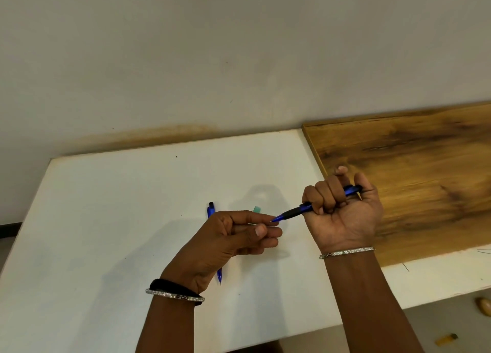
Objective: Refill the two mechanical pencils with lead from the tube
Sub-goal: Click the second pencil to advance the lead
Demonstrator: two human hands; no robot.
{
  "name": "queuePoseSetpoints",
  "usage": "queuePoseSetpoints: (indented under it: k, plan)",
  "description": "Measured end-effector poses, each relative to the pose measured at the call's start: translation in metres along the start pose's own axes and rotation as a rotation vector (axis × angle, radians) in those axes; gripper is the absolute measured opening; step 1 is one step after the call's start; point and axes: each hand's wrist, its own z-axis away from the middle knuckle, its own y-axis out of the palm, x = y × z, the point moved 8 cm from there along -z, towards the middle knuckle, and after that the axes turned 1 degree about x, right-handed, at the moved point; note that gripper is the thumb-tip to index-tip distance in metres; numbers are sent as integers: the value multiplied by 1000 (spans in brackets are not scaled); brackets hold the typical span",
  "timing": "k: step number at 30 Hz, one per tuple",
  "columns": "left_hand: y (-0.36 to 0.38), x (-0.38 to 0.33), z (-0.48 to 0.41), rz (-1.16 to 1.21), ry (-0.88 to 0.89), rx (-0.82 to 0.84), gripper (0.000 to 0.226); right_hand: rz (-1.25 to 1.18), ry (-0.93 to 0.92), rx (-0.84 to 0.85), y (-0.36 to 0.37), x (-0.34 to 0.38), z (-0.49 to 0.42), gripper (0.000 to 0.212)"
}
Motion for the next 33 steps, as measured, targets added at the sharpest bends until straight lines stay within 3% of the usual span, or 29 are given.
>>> queuePoseSetpoints:
  k: [9,13,33]
  plan:
    - [-6,1,2,-55,-25,-46,27,14,-42,-41,-2,2,-1,31]
    - [-8,0,3,-47,-20,-69,29,31,-74,-15,0,6,0,18]
    - [-12,2,3,-51,-28,-123,32,108,-162,-43,-9,17,1,20]
